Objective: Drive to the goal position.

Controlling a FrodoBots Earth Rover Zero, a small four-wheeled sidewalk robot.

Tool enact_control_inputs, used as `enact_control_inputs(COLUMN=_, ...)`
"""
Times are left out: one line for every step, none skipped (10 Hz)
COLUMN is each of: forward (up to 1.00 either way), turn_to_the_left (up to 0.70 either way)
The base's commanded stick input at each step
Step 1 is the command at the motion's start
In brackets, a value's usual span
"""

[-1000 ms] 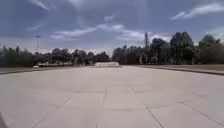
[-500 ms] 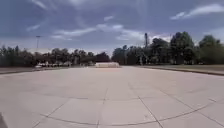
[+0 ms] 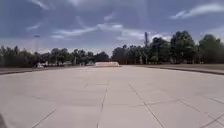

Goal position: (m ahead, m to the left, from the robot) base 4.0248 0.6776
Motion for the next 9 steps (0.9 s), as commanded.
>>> enact_control_inputs(forward=0.70, turn_to_the_left=0.00)
enact_control_inputs(forward=0.70, turn_to_the_left=0.00)
enact_control_inputs(forward=0.70, turn_to_the_left=0.00)
enact_control_inputs(forward=0.70, turn_to_the_left=0.00)
enact_control_inputs(forward=0.70, turn_to_the_left=0.00)
enact_control_inputs(forward=0.70, turn_to_the_left=0.00)
enact_control_inputs(forward=0.70, turn_to_the_left=0.00)
enact_control_inputs(forward=0.70, turn_to_the_left=0.00)
enact_control_inputs(forward=0.70, turn_to_the_left=0.00)
